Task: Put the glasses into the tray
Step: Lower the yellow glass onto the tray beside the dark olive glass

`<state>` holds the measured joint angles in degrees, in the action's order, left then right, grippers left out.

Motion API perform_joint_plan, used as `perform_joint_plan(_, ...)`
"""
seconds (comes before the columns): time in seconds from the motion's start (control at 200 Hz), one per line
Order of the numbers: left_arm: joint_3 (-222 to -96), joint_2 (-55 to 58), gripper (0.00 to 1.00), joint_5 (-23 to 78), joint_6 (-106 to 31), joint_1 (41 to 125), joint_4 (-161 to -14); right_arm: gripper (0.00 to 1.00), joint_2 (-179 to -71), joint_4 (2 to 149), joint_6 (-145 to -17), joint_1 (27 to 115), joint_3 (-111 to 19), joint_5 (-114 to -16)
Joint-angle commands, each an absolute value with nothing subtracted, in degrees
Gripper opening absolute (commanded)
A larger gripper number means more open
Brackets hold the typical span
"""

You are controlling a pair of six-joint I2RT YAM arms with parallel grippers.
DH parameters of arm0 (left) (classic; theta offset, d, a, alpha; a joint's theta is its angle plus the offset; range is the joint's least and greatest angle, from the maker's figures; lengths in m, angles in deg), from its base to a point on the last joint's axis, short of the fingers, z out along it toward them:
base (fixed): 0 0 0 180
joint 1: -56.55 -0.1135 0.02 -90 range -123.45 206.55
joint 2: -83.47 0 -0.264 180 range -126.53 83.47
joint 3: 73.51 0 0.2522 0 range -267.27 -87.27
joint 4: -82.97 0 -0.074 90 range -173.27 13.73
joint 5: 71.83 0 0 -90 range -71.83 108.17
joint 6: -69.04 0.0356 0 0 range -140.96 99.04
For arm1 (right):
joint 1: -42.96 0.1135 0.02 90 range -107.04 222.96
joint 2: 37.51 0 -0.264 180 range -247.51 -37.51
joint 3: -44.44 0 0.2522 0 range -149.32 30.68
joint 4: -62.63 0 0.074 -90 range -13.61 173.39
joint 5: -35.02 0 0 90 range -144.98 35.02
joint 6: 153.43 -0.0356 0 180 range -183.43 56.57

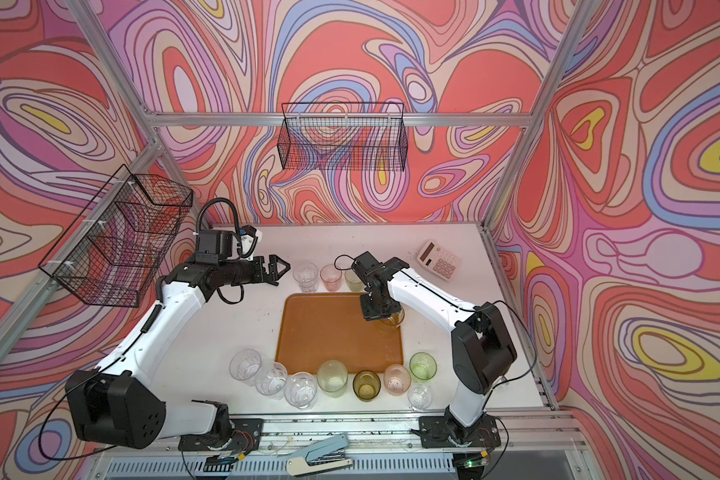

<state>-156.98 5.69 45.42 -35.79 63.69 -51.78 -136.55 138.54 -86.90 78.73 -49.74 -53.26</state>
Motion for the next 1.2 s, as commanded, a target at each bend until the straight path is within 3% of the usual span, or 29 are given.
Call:
perform_joint_plan(0.0,-156.56,5.25,1.00,46.04,-35.65,63.58,-51.81,0.00,-137.24,137.92,-87.25,79.25,-51.07,-52.16)
perform_joint_plan(0.265,-156.56,5.36,1.00,45.96,-35.56,63.59,-51.83,0.00,-137.70,138.27,-87.37,79.70,-50.71,-51.29)
perform_joint_plan(0.641,-156.56,5.18,1.00,46.29,-35.81,63.57,-51.95,0.09,-138.14,138.93,-87.83,80.40,-50.23,-50.65)
perform_joint_plan(1.192,-156.51,5.25,1.00,46.60,-35.99,63.52,-52.30,0.36,-135.73,141.94,-88.77,81.48,-51.82,-49.22)
